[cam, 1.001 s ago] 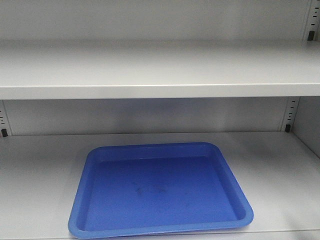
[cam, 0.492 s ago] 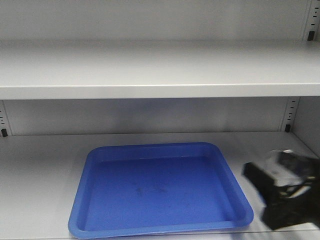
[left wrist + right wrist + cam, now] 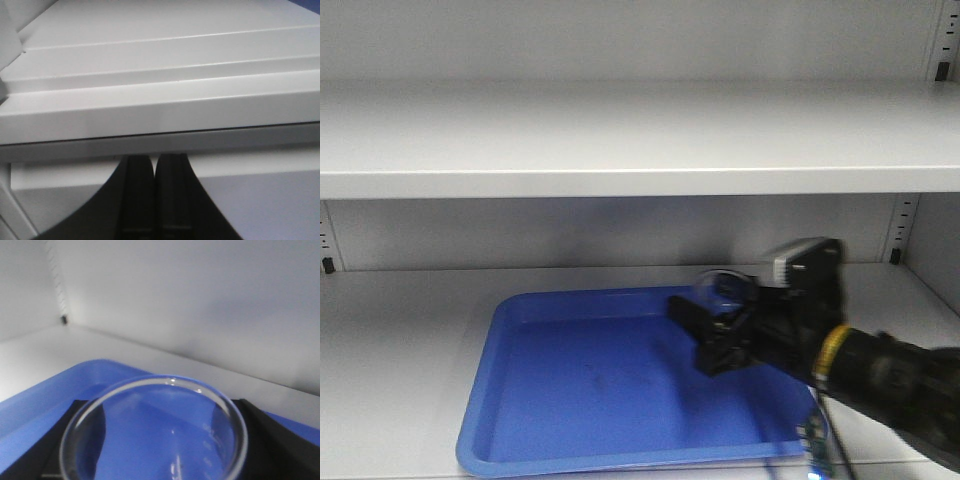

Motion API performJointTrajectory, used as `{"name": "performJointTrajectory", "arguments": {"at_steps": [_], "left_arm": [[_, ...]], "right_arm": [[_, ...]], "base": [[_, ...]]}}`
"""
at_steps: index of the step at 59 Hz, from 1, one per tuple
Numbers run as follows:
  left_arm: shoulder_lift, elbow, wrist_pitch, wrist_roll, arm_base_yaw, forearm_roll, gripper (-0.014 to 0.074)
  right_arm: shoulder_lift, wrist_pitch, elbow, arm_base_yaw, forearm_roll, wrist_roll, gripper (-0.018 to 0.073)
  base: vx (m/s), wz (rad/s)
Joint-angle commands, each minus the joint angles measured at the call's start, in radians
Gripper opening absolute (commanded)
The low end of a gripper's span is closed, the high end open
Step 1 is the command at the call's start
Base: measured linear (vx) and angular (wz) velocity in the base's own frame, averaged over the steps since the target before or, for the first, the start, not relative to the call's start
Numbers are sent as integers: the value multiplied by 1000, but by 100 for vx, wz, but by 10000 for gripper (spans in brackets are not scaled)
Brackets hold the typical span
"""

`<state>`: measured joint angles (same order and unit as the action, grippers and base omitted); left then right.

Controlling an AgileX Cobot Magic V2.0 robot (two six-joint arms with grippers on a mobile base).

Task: Pick beaker and place in left cabinet
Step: 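Extend the right arm and lower the beaker onto the blue tray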

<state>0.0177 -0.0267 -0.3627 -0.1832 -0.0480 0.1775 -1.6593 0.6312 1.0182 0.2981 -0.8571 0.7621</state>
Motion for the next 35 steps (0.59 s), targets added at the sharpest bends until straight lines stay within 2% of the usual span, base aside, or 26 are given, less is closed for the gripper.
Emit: {"name": "performJointTrajectory", "arguments": {"at_steps": [1, 11, 20, 29, 35], "left_arm": [[10, 15, 75, -4, -5, 3, 4], [10, 15, 75, -4, -5, 3, 4], [10, 15, 75, -4, -5, 3, 4], [10, 15, 75, -4, -5, 3, 4], [10, 15, 75, -4, -5, 3, 4]], "right_arm": [[-30, -5, 109, 52, 10, 0, -1], [-141, -28, 212, 97, 10, 0, 0], [-198, -26, 232, 100, 10, -1, 21], [-200, -37, 232, 98, 9, -7, 116], [-200, -24, 232, 98, 9, -7, 237]], "base": [[0, 0], [0, 0], [0, 0], [0, 0], [0, 0]]}}
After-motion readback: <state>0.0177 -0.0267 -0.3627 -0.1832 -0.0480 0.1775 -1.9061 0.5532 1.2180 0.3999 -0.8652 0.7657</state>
